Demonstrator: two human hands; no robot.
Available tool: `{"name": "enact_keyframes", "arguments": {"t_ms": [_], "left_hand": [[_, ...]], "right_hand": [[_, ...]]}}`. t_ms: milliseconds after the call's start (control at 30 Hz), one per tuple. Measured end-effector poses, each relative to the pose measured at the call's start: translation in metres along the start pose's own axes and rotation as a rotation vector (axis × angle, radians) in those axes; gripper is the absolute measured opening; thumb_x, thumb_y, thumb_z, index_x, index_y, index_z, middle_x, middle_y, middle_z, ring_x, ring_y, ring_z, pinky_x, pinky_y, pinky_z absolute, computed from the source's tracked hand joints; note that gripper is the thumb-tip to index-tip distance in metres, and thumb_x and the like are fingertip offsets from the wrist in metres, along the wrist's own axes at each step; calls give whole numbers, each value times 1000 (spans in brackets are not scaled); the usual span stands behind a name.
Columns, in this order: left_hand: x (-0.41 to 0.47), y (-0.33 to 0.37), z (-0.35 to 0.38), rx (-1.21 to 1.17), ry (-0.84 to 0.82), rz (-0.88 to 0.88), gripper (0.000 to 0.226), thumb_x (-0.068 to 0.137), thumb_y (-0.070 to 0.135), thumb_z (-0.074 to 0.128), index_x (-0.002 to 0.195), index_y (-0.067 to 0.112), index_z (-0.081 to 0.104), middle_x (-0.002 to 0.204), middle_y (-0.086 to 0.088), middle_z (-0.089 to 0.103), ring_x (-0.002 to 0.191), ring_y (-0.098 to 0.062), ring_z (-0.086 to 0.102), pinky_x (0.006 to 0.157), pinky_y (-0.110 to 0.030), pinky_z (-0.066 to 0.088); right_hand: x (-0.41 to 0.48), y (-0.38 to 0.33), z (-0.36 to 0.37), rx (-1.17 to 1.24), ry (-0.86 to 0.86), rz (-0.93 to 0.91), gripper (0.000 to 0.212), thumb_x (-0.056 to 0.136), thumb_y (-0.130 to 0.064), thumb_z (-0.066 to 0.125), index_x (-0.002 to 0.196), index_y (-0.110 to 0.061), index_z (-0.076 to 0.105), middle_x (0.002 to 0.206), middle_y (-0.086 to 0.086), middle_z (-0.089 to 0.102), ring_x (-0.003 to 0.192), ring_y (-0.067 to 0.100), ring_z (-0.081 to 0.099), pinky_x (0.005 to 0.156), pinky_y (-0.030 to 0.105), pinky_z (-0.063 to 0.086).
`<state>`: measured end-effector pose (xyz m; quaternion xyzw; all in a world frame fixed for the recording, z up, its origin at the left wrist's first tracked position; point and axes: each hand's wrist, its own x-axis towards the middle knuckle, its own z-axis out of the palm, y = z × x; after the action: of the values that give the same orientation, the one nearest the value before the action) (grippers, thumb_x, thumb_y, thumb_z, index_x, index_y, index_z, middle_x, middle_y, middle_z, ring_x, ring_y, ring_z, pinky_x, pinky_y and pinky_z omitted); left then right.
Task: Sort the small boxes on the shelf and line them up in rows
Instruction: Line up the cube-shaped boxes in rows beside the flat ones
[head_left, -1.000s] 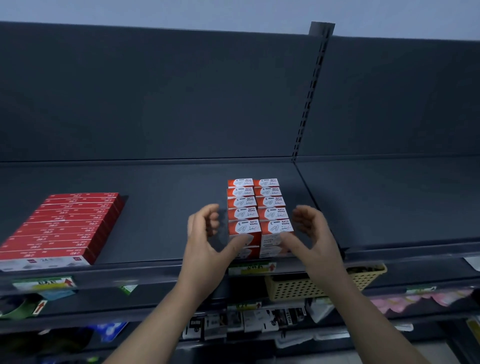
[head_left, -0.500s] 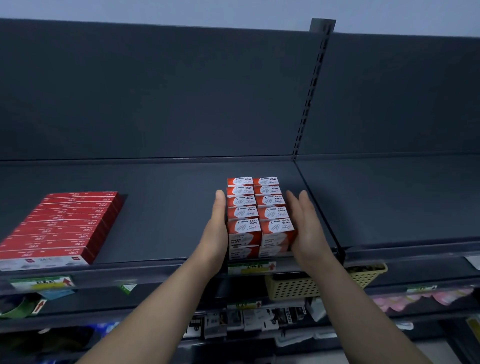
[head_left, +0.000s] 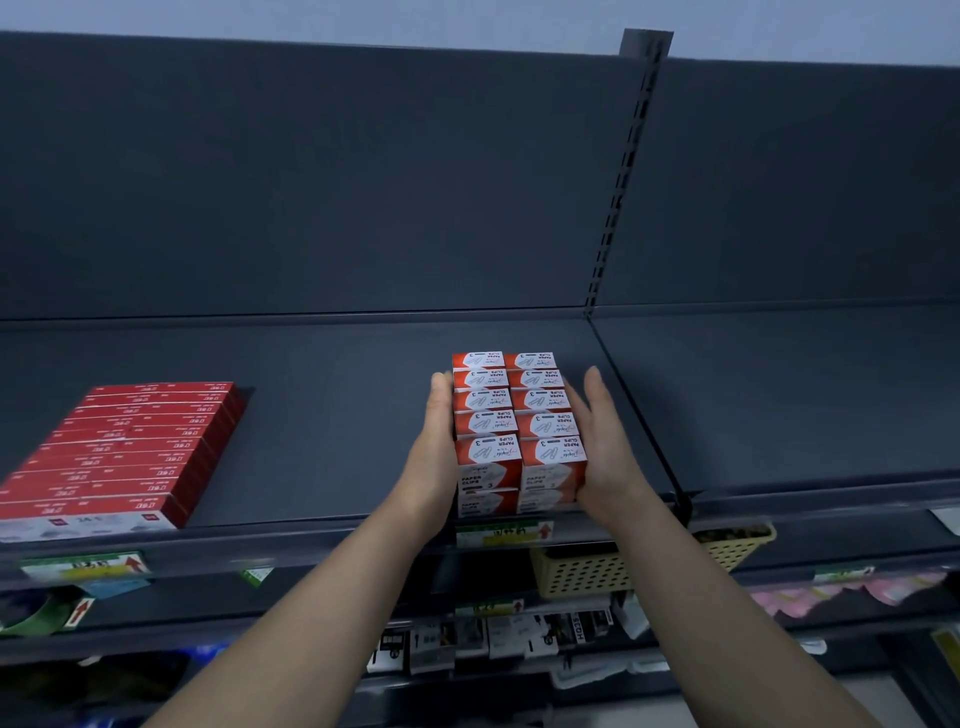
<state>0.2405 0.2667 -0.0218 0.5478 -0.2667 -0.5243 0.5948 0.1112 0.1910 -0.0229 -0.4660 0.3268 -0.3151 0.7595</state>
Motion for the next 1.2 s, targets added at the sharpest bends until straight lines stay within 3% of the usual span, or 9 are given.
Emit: {"name": "enact_keyframes", "arguments": {"t_ms": [167, 333, 467, 500, 567, 633, 767, 1100, 1200], "left_hand": [[2, -1, -4, -10, 50, -24, 49, 94, 64, 29, 96, 38, 71, 101, 0, 74, 95, -21, 71, 94, -48, 50], [-2, 4, -6, 77, 73, 1, 42, 94, 62, 33, 104, 36, 66, 99, 3, 74, 91, -17, 71, 85, -41, 54], [1, 3, -23, 272, 179, 118, 48, 94, 54, 43, 137, 35, 45, 134, 14, 53, 123, -9, 52, 108, -38, 37], [1, 2, -26, 296, 180, 133, 48, 95, 49, 44, 141, 33, 41, 136, 13, 51, 123, -8, 51, 107, -35, 39], [-4, 1, -25, 297, 133, 142, 34, 98, 43, 41, 131, 40, 49, 122, 15, 63, 107, -4, 62, 89, -26, 51], [-10, 0, -21, 317, 74, 150, 26, 100, 41, 36, 116, 46, 57, 106, 14, 71, 93, -6, 69, 79, -27, 55], [-12, -1, -17, 379, 61, 215, 33, 101, 43, 30, 119, 41, 57, 101, 13, 72, 90, -7, 70, 83, -35, 56], [-14, -3, -20, 476, 84, 271, 32, 101, 46, 30, 117, 43, 57, 105, 18, 69, 94, 3, 65, 80, -21, 51], [-18, -1, -21, 516, 119, 296, 27, 101, 45, 30, 111, 45, 56, 104, 20, 66, 95, 6, 62, 79, -18, 47]], "right_hand": [[1, 2, -2, -10, 32, 20, 57, 99, -54, 21, 117, -21, 64, 113, 8, 70, 104, 26, 67, 91, 42, 49], [2, 2, -6, -77, 35, 51, 55, 99, -53, 25, 119, -19, 64, 115, 10, 69, 108, 27, 65, 99, 47, 46], [-5, -6, -8, -281, 89, 1, 37, 97, -51, 35, 104, -37, 69, 107, -3, 72, 101, 17, 68, 99, 47, 47], [-7, -8, -7, -340, 82, -14, 35, 96, -51, 37, 100, -40, 69, 105, -6, 72, 100, 14, 68, 98, 45, 48], [-11, -8, -5, -423, 73, -42, 32, 96, -51, 38, 100, -42, 69, 104, -10, 72, 97, 10, 69, 95, 41, 49], [-13, -8, -3, -478, 82, -69, 33, 96, -53, 37, 106, -41, 65, 105, -13, 71, 98, 7, 68, 97, 40, 48], [-14, -4, -3, -564, 103, -116, 37, 97, -56, 30, 113, -43, 61, 110, -14, 69, 103, 5, 64, 99, 39, 47], [-15, -1, -3, -594, 108, -138, 39, 98, -53, 28, 109, -40, 62, 106, -14, 69, 100, 4, 65, 92, 33, 48], [-17, -8, -4, -621, 101, -153, 37, 99, -51, 28, 104, -40, 63, 102, -15, 69, 94, -2, 64, 81, 25, 46]]}}
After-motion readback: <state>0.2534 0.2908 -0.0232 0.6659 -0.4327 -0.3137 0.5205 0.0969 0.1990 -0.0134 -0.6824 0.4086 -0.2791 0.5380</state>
